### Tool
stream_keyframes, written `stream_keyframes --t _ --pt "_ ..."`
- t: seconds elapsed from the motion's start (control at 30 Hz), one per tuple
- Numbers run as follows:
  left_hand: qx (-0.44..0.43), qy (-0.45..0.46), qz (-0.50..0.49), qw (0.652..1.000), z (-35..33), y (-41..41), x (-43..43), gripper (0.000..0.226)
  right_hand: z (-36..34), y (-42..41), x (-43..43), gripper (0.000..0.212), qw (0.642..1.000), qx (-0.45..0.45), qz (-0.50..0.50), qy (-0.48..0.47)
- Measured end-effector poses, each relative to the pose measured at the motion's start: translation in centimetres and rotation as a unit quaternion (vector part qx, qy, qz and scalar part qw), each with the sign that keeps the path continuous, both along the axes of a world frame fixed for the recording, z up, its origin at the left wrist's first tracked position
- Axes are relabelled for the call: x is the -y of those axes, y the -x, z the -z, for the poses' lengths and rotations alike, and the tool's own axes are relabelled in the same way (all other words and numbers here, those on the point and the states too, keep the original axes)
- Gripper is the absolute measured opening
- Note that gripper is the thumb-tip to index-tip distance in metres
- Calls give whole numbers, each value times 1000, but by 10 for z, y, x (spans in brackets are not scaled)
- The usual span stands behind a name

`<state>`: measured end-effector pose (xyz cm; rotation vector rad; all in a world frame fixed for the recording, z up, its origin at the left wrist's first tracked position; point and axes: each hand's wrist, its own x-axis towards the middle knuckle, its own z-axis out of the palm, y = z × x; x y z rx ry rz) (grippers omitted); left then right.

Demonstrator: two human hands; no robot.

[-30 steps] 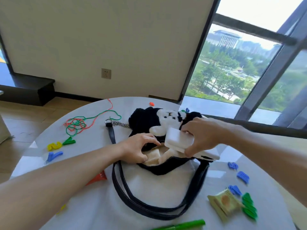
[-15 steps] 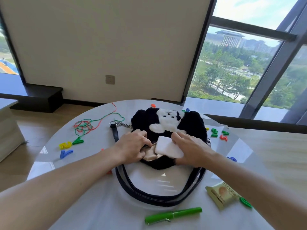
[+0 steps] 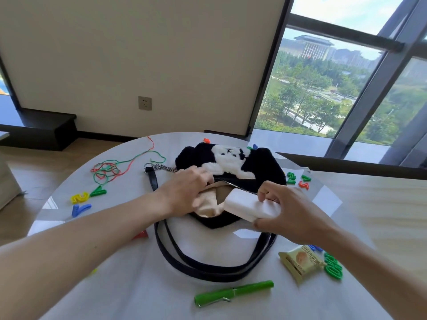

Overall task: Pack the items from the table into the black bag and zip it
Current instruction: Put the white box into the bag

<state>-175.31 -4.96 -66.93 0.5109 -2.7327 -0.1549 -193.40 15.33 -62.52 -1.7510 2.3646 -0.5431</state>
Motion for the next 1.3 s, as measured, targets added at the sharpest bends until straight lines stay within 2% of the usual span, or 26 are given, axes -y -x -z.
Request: stream_keyframes --t 0.07,0.13,0.23,0.3,0.53,0.63,0.73,0.83,0.97,1.07,1.17,1.27,1.3 --pt "59 45 -3 997 8 3 -5 30 1 -5 0 45 1000 8 9 -17" --pt "80 72 -39 993 17 7 -4 24 4 -8 1 43 999 10 18 -28" --pt "96 45 -80 991 16 12 -2 20 5 -10 4 43 999 8 37 -25" --pt "103 61 -79 990 10 16 -4 20 4 -11 5 44 999 -1 44 -23" --pt "13 80 -74 994 -44 16 -5 63 -1 -11 16 46 998 5 57 -11" --pt "40 83 -50 995 -64 21 -8 77 -5 -16 30 47 998 -18 64 13" --pt "80 74 -32 994 -76 25 -10 98 -8 -27 51 48 995 -79 43 31" --pt "96 75 -24 992 -81 27 -12 112 -10 -34 77 51 995 -93 28 8" --pt "87 84 0 993 -79 27 -9 107 -6 -33 108 43 992 -119 34 1" --pt "73 80 29 994 -77 27 -9 105 -5 -26 132 50 991 -132 25 26" --pt "52 62 37 996 -78 27 -5 103 -10 -10 152 54 985 -173 -5 -15" --pt "42 30 41 998 -81 24 4 103 -10 8 164 49 993 -107 -17 -54" --pt "40 22 40 998 -82 23 7 103 -7 13 168 45 990 -118 -23 -72"
